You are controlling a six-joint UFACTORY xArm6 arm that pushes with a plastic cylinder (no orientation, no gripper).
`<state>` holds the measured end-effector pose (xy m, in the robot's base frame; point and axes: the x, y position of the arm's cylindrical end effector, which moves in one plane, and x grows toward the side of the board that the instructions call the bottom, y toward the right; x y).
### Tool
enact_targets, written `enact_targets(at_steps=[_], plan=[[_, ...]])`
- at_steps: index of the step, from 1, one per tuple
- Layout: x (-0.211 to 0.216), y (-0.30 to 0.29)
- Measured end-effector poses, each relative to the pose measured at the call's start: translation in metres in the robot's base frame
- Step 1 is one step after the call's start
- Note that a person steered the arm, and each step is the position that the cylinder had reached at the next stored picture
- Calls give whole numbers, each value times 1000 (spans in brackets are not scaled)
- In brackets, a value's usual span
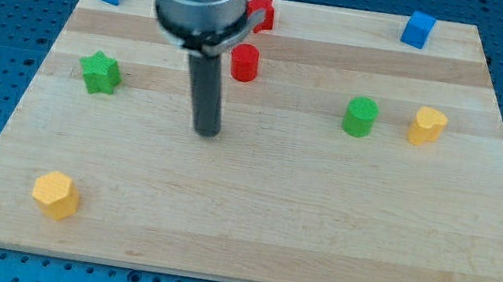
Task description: Push the green circle towards the bottom center of the board
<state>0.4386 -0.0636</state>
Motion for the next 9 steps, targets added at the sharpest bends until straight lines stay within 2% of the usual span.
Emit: enact_targets(at_steps=[2, 3, 5, 7, 9], plan=[[-86, 62], [-91, 118], [-50, 170], [-44, 171], [41, 171]])
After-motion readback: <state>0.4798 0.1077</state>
